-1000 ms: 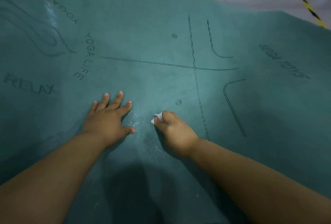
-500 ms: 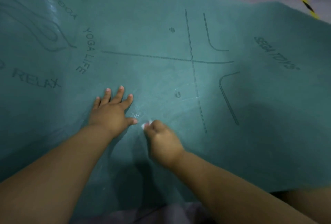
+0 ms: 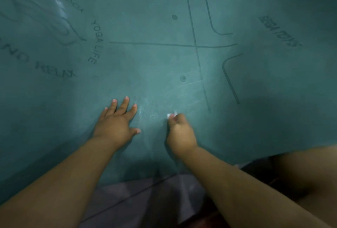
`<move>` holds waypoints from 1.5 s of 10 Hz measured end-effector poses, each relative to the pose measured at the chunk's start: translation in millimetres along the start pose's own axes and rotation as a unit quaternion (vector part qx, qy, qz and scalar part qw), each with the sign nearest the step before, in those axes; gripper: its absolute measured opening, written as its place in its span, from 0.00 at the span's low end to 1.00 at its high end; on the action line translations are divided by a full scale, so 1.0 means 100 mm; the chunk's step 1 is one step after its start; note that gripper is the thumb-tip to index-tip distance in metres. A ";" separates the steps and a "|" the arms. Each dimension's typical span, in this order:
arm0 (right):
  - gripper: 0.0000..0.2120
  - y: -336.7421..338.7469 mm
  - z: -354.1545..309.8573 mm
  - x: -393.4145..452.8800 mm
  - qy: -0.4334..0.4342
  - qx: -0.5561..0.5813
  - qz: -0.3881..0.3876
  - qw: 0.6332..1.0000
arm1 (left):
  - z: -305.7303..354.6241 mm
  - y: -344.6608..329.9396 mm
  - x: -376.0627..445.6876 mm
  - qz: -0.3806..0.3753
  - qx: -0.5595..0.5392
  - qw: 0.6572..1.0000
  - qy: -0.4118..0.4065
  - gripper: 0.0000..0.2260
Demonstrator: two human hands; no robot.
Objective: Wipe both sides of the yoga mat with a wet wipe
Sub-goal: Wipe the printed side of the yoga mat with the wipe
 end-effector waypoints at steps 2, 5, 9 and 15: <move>0.14 0.04 0.11 -0.18 0.110 -0.059 -0.045 0.991 | 0.00 -0.02 -0.04 -0.009 0.008 1.000 -0.001 0.35; 0.17 -0.01 0.45 -0.53 -0.147 -0.008 0.009 0.989 | -0.01 -0.15 -0.21 0.002 0.006 1.000 -0.001 0.31; 0.18 0.53 1.26 -0.80 -0.274 -0.084 0.031 0.958 | -0.07 -0.34 -0.51 0.001 0.028 0.999 -0.027 0.31; 0.21 -0.67 -0.71 -1.19 0.054 0.040 -0.165 0.984 | -0.27 -0.47 -0.94 -0.051 0.071 0.995 -0.039 0.35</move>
Point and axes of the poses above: each hand's wrist, its own x-axis towards the middle knuckle, its own y-axis out of the back of the hand, z = x × y, the point moved 9 cm from there along x, towards the middle knuckle, and after that the axes turned 3 degrees about z, right-handed, at the moved point
